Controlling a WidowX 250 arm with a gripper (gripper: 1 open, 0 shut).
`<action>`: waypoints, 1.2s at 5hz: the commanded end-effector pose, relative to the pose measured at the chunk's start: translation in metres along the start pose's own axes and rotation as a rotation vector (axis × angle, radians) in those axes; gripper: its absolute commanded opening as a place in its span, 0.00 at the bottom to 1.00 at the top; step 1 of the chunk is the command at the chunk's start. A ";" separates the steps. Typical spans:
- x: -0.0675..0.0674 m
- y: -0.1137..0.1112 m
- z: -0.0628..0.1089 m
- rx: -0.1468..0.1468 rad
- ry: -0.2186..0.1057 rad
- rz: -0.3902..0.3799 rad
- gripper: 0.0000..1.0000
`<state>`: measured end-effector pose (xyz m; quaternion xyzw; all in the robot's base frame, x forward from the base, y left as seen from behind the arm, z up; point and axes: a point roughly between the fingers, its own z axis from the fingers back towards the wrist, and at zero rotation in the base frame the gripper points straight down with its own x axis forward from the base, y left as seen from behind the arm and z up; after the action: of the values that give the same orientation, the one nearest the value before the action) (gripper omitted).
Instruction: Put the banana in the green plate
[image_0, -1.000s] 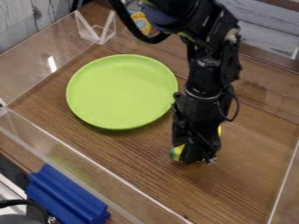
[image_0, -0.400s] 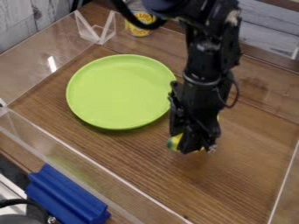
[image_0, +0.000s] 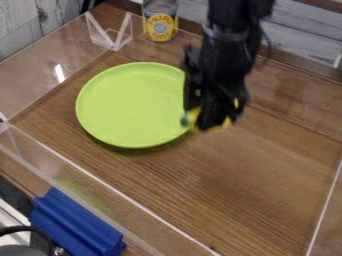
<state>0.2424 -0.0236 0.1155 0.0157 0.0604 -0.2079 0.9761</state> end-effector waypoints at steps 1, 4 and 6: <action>-0.013 0.030 0.035 0.041 -0.040 0.075 0.00; -0.040 0.080 0.021 0.048 -0.042 0.105 0.00; -0.043 0.098 -0.001 0.052 -0.046 0.121 0.00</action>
<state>0.2412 0.0800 0.1113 0.0302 0.0468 -0.1528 0.9867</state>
